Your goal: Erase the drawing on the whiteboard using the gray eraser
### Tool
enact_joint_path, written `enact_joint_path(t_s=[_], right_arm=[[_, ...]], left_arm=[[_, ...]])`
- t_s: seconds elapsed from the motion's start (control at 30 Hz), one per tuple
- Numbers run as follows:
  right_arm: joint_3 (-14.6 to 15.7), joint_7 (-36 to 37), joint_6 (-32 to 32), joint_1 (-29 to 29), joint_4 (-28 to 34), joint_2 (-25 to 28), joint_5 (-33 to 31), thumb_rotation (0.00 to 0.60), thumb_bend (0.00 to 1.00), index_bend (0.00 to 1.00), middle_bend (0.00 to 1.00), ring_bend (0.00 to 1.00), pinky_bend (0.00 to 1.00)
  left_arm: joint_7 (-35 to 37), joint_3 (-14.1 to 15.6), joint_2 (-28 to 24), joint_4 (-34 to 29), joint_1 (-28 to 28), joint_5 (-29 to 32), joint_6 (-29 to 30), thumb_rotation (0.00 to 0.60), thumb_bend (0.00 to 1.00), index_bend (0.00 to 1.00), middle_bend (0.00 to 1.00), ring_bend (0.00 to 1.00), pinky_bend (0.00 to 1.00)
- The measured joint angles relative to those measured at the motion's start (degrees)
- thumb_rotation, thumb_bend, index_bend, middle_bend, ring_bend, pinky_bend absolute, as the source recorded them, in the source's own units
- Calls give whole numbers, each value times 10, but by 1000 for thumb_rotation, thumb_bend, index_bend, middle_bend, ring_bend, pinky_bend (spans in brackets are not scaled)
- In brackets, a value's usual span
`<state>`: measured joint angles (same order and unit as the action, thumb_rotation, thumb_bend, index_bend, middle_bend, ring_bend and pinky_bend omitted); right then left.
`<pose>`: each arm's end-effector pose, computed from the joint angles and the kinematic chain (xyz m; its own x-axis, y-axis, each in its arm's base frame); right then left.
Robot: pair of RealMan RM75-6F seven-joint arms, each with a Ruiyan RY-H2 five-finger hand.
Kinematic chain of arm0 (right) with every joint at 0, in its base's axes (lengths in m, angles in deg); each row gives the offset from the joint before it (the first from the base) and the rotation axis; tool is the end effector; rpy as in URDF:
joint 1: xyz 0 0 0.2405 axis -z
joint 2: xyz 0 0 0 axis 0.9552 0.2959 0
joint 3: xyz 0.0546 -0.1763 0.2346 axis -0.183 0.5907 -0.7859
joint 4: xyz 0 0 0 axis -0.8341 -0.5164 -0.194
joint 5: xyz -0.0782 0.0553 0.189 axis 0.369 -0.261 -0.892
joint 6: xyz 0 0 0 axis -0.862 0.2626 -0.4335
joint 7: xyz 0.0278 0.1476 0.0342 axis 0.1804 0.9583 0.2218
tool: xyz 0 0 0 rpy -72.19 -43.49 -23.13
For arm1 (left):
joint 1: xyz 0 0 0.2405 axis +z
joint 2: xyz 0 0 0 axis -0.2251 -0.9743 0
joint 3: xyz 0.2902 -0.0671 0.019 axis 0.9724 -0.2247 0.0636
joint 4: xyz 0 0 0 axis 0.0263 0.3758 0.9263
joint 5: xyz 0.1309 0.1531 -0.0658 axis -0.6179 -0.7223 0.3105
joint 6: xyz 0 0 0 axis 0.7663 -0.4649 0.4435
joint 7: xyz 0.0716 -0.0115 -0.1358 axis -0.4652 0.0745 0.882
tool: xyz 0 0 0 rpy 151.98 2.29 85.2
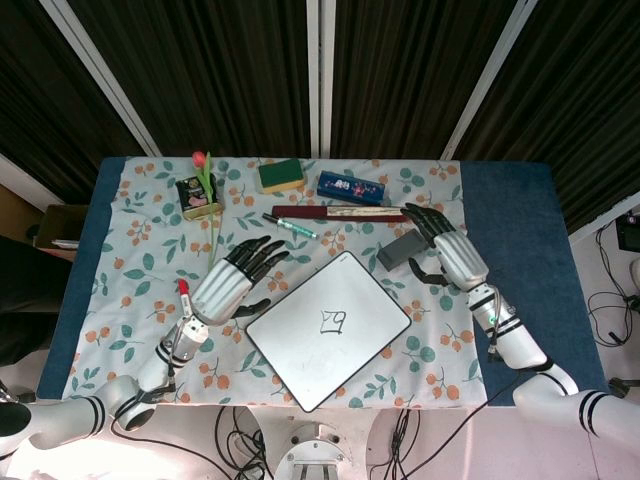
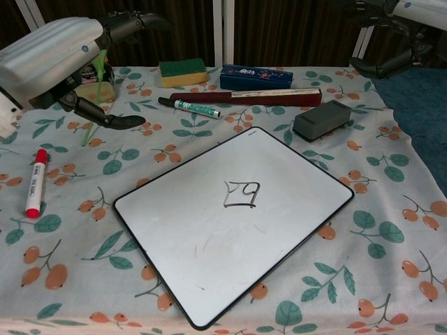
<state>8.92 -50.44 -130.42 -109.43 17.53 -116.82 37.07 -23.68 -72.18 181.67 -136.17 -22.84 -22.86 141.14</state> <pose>-0.2187 -0.3863 0.0684 0.1169 -0.2174 0.9690 -0.9122 -0.4093 0.0182 -0.1727 0.3302 -0.0087 0.2403 -0.0746 0.9678 0.7163 -0.6593 -0.2286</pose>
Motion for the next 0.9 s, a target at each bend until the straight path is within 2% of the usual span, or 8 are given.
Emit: enact_joint_path(t_s=[0.23,0.3,0.4,0.57,0.9], right_arm=[[12,-209,65,-29,-32,33,-3,600,394,0,0,0,0],[18,-257,99,-37,-39,43,-13,600,390,0,0,0,0],[27,-288,140,-47,-47,50,-34,600,387,0,0,0,0],[37,-288,160,-53,-75,37,-48,600,380,0,0,0,0],[44,-214,166,-64,-138,-16,-33,600,381,0,0,0,0]], left_arm=[[2,2,-12,-3,7,8,-3,599,175,115,101,70,187],[4,2,-13,-4,8,9,-4,599,178,116,101,69,187],[3,2,-13,-4,8,9,-6,599,193,118,101,69,187],[-1,5,-12,-6,7,8,-10,600,194,118,101,69,187],[-7,7,-11,-7,10,8,-13,599,194,118,101,69,187]])
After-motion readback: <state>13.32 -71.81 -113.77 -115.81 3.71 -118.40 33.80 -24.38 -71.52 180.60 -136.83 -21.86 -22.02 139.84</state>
